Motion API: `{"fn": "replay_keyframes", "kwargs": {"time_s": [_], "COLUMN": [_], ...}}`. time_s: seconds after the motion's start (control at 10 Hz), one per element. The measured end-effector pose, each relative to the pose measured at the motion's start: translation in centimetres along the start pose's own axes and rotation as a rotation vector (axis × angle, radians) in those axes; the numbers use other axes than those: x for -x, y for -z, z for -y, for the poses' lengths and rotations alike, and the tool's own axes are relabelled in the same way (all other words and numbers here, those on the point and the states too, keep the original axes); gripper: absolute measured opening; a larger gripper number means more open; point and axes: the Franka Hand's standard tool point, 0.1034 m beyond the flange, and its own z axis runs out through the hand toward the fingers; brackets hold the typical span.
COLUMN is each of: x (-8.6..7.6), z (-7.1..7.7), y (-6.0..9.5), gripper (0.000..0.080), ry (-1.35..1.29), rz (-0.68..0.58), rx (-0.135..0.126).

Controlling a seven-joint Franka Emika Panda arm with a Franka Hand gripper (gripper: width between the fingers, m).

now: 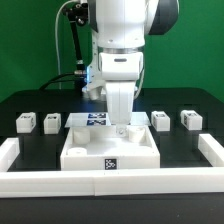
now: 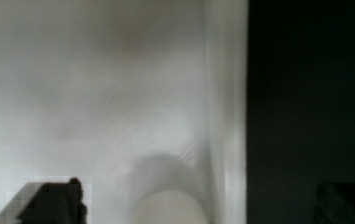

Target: Assemble square table

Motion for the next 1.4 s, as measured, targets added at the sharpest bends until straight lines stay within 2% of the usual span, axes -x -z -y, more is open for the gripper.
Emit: {"fn": "replay_keyframes", "kwargs": {"time_s": [0.2, 0.4, 0.6, 0.7, 0.8, 0.9, 1.4], "x": [0.84, 0.77, 0.87, 0.87, 0.87, 0.84, 0.87], "z": [0.43, 0.06, 0.19, 0.2, 0.22, 0.22, 0.07], "y": [-0.92, -0.35, -0.59, -0.61, -0.65, -0.67, -0.59], "gripper": [0.0649, 0.0649, 0.0393, 0.0393, 0.021, 0.0082, 0.0065], "ry": [-0.017, -0.027, -0.029, -0.03, -0.03, -0.029, -0.031], "rz": [-0.003, -0.003, -0.003, -0.003, -0.003, -0.003, -0.004], "rx": [-0.021, -0.008, -0.013, -0.013, -0.014, -0.014, -0.008]}}
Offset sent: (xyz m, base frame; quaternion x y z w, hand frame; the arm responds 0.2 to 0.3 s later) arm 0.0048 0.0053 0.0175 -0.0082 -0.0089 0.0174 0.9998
